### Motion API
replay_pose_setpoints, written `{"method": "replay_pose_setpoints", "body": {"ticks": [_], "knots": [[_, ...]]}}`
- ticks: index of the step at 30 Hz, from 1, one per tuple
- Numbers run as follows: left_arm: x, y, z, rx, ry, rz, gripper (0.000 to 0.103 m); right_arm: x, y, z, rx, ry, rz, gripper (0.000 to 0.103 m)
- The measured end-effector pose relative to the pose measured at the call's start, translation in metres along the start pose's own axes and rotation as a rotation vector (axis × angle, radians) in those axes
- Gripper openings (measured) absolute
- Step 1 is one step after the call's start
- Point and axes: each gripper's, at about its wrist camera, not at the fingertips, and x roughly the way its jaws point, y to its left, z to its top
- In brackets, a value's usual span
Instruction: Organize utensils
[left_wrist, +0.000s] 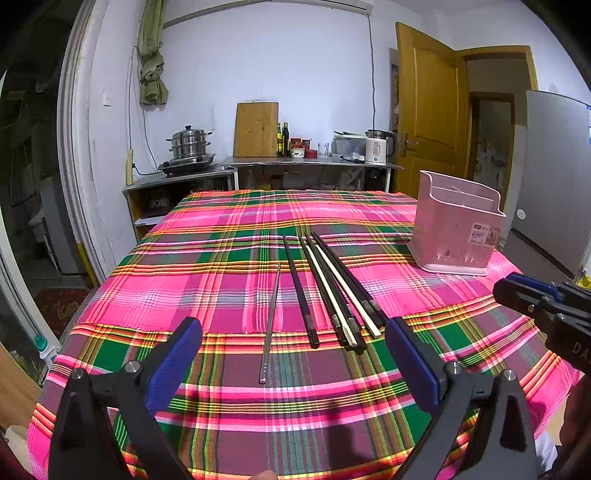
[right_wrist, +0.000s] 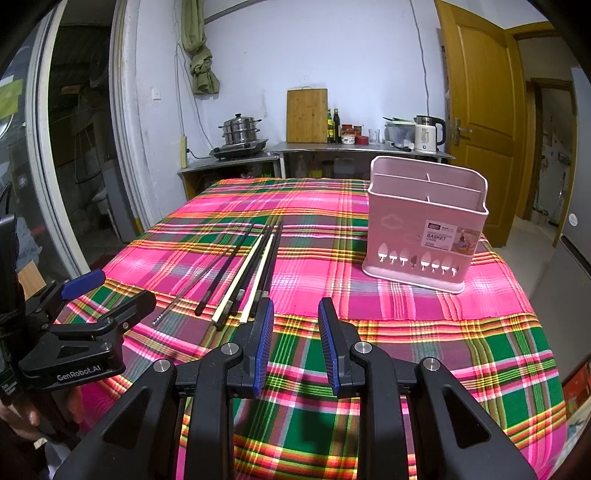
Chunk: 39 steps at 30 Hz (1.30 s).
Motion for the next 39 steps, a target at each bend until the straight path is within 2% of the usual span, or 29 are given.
{"method": "replay_pose_setpoints", "body": {"ticks": [9,14,22,32,39], "knots": [[0.017,0.007,0.004,0.016,0.036,0.007,0.101,0.011,-0.002,0.002,0.002,0.027,0.007,0.026],[0.043,0.020,0.010,0.020,0.117,0.024,0.099,0.027,-0.003,0.009,-0.001,0.062,0.021,0.026],[0.090,0.042,0.019,-0.007,0.255,0.014,0.090,0.061,0.000,0.024,-0.013,0.113,0.054,0.026],[0.146,0.051,0.027,-0.004,0.416,-0.012,0.069,0.128,0.007,0.050,-0.028,0.226,0.077,0.026],[0.158,0.050,0.033,0.020,0.414,-0.022,0.063,0.184,0.007,0.058,-0.014,0.356,0.090,0.026]]}}
